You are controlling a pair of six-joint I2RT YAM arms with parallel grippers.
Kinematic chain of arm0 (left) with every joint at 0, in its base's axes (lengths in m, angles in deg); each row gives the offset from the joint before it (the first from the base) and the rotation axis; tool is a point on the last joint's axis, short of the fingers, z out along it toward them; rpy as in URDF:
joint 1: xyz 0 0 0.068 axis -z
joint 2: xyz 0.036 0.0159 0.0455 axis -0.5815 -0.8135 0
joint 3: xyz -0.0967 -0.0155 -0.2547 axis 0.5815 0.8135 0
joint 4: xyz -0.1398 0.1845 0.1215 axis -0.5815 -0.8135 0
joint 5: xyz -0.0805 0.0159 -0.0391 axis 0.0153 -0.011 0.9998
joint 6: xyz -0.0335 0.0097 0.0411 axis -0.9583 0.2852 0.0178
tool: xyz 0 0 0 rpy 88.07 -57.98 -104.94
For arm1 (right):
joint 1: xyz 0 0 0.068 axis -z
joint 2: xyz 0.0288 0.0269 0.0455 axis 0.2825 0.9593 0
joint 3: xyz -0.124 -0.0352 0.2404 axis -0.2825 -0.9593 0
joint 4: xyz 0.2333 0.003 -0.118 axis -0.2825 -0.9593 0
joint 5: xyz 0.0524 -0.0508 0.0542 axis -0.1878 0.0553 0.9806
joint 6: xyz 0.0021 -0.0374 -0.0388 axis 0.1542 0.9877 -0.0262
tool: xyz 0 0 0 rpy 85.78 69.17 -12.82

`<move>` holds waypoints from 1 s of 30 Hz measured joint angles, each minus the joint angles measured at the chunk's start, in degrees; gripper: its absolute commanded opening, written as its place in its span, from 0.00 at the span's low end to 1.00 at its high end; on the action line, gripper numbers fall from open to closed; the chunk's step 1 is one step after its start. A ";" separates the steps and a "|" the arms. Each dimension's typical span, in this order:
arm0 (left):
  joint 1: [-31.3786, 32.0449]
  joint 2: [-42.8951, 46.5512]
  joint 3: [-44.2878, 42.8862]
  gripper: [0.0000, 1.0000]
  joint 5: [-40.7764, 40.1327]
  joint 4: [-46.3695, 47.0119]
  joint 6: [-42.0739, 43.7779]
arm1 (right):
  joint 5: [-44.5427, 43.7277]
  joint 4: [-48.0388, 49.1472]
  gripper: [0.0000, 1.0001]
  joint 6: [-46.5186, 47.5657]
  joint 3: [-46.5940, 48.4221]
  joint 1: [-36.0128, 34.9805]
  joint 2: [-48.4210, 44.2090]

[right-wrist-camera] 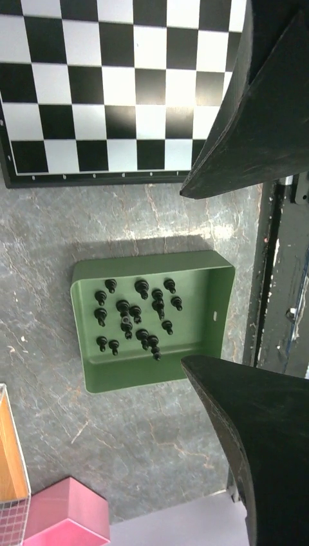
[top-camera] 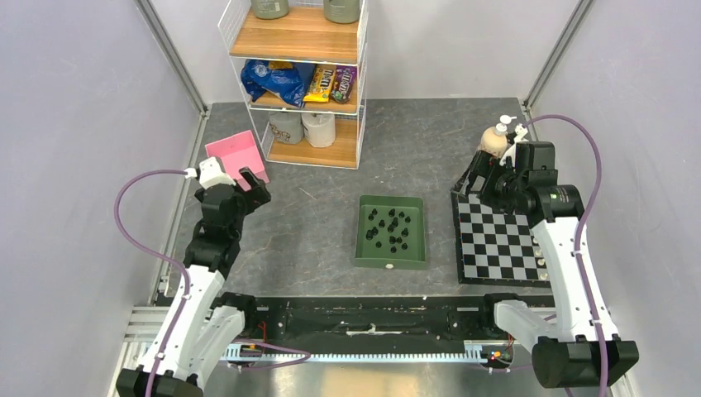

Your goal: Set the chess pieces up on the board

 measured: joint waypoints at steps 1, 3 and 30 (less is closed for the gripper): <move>0.02 0.37 -0.07 1.00 -0.98 -1.05 -0.07 | -0.59 -0.13 0.99 0.11 0.22 0.00 0.00; 0.00 1.60 -0.07 1.00 -3.74 -2.60 -0.31 | -1.86 -0.37 0.99 0.26 0.28 0.00 -0.02; 0.00 1.25 -3.52 0.98 0.48 -13.99 2.34 | -7.43 -11.69 0.71 4.07 2.62 -4.72 1.27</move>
